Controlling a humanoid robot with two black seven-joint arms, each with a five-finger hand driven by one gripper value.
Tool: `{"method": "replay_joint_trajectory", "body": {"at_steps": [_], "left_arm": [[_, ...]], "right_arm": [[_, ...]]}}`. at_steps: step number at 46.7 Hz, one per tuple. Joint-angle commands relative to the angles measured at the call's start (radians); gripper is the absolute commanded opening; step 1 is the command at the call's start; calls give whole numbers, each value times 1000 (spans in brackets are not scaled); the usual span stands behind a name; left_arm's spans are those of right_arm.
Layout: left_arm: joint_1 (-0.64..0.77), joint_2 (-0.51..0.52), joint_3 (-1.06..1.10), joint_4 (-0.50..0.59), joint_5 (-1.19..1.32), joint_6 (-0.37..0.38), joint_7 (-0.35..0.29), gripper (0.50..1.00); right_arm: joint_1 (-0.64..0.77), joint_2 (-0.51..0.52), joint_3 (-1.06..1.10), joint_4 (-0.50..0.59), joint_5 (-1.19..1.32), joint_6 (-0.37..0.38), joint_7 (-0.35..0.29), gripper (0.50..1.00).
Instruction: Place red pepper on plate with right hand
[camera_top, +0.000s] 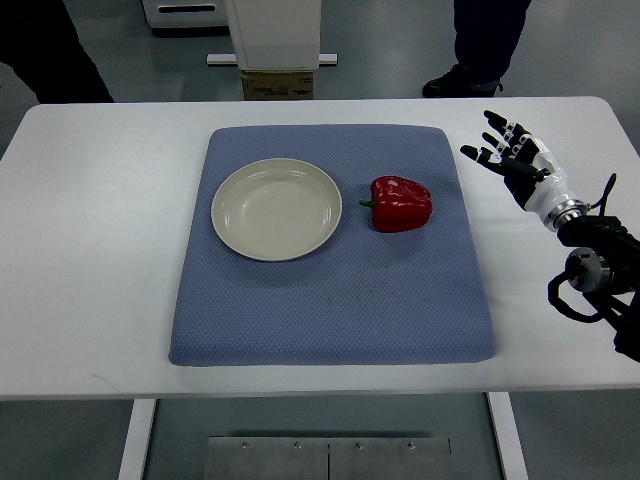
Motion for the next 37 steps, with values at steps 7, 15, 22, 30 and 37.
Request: {"method": "replay_joint_trajectory", "body": {"at_steps": [7, 15, 22, 30, 37], "left_arm": [[5, 0, 1, -2, 0, -3, -4, 1000], [4, 0, 0, 0, 0, -1, -3, 1000], [11, 0, 1, 0, 0, 0, -3, 1000], [11, 0, 1, 0, 0, -1, -3, 1000], [11, 0, 1, 0, 0, 0, -3, 1000]], "right_arm": [[3, -1, 0, -1, 0, 0, 0, 1000], [3, -3, 0, -1, 0, 0, 0, 1000], [3, -3, 0, -1, 0, 2, 0, 1000], [5, -4, -2, -1, 0, 2, 0, 1000], [5, -4, 0, -1, 0, 2, 0, 1000]]}}
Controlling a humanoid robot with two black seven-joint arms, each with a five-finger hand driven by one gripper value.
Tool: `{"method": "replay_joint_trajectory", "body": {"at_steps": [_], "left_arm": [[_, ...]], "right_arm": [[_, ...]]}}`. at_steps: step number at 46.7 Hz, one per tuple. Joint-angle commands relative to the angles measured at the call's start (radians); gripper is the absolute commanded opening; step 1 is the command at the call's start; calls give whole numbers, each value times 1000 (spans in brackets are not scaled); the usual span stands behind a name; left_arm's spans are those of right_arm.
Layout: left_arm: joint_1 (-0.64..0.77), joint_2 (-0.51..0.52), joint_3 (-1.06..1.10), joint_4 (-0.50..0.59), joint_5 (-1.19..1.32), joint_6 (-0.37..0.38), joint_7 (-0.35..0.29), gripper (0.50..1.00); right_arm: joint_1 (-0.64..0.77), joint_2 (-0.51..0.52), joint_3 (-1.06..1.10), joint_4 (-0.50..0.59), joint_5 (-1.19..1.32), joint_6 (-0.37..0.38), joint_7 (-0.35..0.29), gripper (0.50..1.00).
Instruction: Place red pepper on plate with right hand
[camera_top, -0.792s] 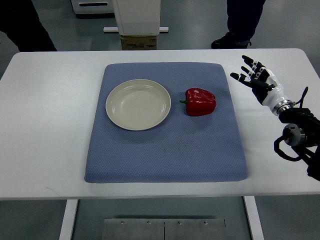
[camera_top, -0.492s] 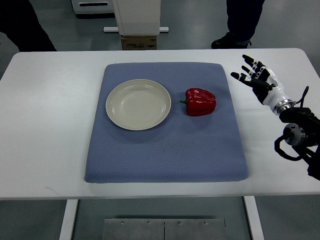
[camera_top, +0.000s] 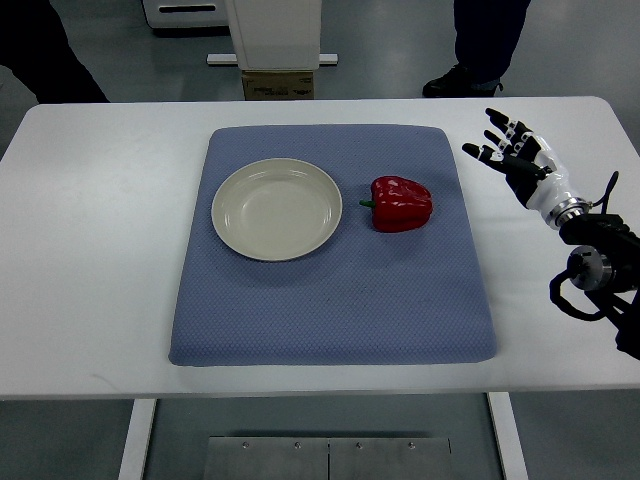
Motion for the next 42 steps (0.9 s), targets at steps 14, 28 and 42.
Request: {"method": "replay_joint_trajectory", "body": {"at_steps": [14, 28, 42], "left_arm": [[0, 0, 0, 0, 0, 0, 1, 1000], [-1, 0, 0, 0, 0, 0, -1, 1000], [0, 0, 0, 0, 0, 0, -1, 1000]], "right_arm": [[-3, 0, 0, -15, 0, 0, 0, 1000], [-2, 1, 0, -66, 5, 0, 0, 1000], [0, 1, 0, -84, 5, 0, 0, 1000]]}}
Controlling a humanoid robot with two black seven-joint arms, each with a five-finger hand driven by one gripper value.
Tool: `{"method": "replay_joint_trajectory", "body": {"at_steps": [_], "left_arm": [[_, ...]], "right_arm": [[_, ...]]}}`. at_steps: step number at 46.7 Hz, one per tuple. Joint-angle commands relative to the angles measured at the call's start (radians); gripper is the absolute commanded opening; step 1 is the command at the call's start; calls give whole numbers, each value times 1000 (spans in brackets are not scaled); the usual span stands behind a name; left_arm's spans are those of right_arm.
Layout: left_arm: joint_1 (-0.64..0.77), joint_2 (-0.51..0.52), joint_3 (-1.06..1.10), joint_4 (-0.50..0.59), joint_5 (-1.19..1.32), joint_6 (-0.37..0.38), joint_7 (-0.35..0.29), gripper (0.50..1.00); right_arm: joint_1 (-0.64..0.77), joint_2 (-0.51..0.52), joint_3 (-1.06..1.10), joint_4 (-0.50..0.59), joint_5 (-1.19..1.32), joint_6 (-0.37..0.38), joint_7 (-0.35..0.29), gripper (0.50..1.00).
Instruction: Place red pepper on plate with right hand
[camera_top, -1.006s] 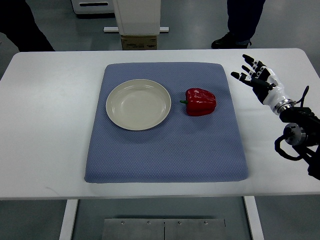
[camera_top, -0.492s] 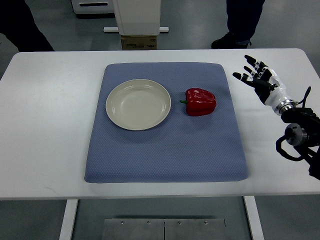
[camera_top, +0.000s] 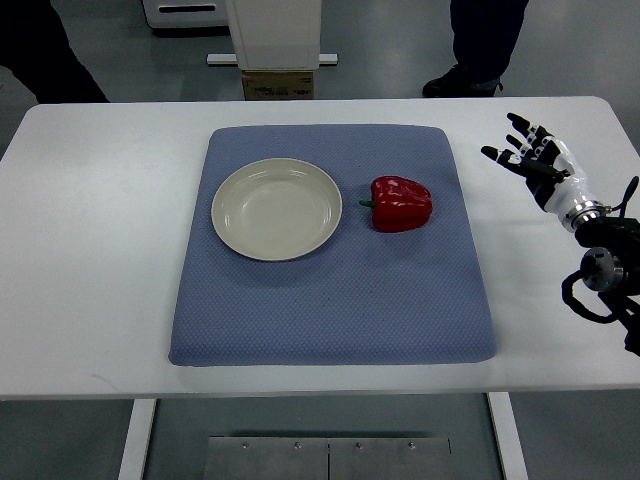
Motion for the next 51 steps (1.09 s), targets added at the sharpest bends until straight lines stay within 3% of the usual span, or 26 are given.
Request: {"method": "replay_joint_trajectory", "body": {"at_steps": [1, 31, 39, 51], "left_arm": [[1, 0, 0, 0, 0, 0, -1, 1000], [-1, 0, 0, 0, 0, 0, -1, 1000], [1, 0, 0, 0, 0, 0, -1, 1000], [1, 0, 0, 0, 0, 0, -1, 1000]], "right_arm": [[0, -2, -2, 0, 0, -2, 0, 1000], [66, -14, -14, 3, -14, 0, 0, 1000], [92, -14, -15, 9, -132, 0, 1, 1000], [128, -15, -92, 23, -325, 12, 90, 1000]]}}
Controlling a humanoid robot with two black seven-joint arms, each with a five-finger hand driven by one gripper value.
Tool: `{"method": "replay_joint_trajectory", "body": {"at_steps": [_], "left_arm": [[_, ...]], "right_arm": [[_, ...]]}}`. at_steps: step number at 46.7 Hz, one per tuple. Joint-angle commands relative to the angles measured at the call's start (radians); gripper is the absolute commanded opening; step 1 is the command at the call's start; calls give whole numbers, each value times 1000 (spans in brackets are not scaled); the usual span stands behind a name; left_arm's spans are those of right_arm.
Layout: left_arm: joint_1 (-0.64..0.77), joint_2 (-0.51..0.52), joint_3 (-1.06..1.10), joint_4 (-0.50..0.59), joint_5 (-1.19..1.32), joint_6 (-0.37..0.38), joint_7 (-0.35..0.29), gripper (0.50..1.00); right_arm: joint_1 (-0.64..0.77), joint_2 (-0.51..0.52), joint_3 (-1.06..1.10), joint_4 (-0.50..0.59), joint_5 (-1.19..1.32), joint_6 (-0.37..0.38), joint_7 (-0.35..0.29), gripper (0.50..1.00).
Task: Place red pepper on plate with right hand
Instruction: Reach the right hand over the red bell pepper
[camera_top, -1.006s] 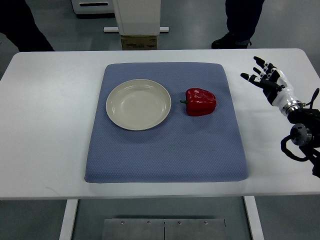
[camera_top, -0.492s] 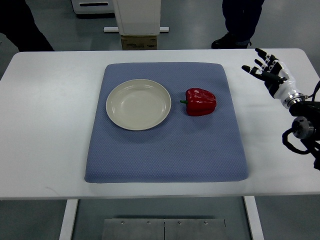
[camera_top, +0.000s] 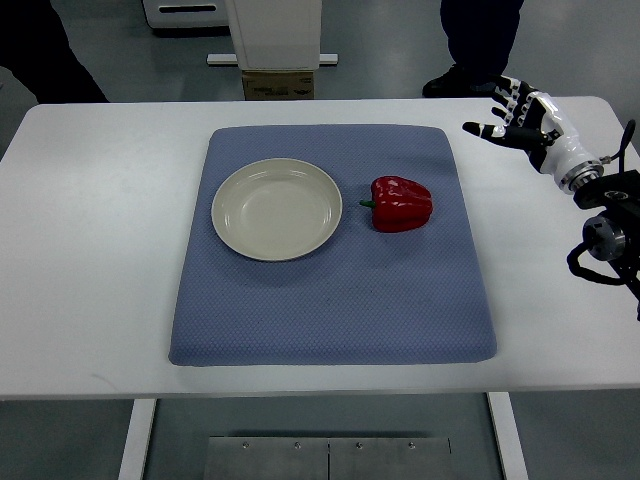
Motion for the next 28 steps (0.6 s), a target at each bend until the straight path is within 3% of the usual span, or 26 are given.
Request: {"method": "replay_joint_trajectory", "body": {"at_steps": [1, 5, 16, 28], "left_arm": [[0, 0, 0, 0, 0, 0, -1, 1000], [-1, 0, 0, 0, 0, 0, -1, 1000], [-1, 0, 0, 0, 0, 0, -1, 1000], [0, 0, 0, 0, 0, 0, 1, 1000]], "right_arm": [[23, 0, -62, 6, -50, 0, 40, 1000], [51, 0, -159, 8, -78, 0, 108, 1000], [132, 3, -361, 8, -84, -4, 108, 1000], [180, 13, -446, 8, -156, -8, 108, 1000]]}}
